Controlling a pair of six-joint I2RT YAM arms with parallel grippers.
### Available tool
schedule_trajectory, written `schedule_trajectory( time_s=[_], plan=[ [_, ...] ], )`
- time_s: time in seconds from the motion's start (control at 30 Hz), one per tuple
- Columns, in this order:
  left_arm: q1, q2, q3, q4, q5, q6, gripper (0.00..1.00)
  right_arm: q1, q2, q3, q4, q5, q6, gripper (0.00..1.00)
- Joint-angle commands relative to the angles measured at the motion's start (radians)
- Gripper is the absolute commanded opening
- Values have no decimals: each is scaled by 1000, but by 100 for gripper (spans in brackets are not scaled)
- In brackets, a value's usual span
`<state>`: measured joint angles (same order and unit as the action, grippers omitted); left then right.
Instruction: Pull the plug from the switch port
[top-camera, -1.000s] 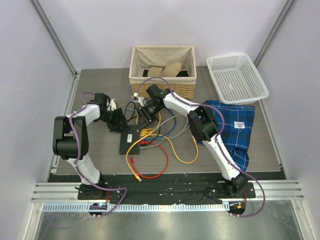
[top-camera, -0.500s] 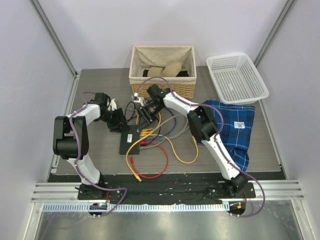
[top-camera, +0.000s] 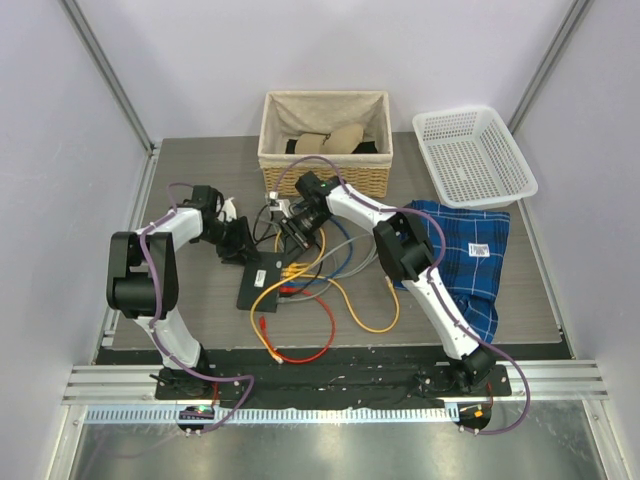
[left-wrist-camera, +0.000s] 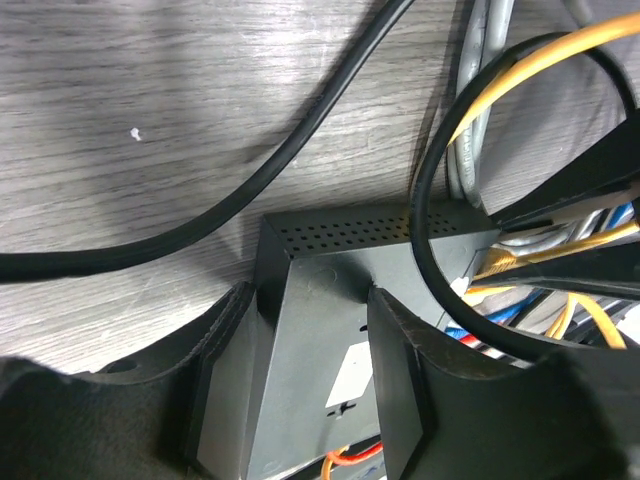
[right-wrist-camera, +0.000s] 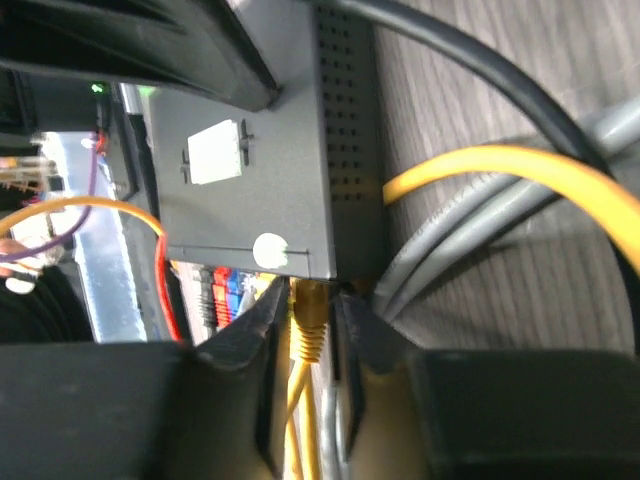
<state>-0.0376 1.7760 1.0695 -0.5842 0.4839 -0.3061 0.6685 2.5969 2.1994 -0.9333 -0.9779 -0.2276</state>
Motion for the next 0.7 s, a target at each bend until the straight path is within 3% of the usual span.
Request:
schedule_trajectory(
  time_s=[0.0,0.17,0.4,0.53,0.67],
  plan=[
    [-22,26,6,24,-7,7,50,26,134,-61,-226,243,-111,20],
    [-22,23,4,23,-7,10,50,25,150,-26,-289,193,-171,1],
    [-21,28,3,34,-2,15,49,16,203,60,-461,129,-319,1],
    [-22,28,0,38,-2,15,49,0,172,-1,-313,220,-190,1],
    [-22,23,-5,41,-1,18,49,-23,149,10,-240,209,-102,1]
  ],
)
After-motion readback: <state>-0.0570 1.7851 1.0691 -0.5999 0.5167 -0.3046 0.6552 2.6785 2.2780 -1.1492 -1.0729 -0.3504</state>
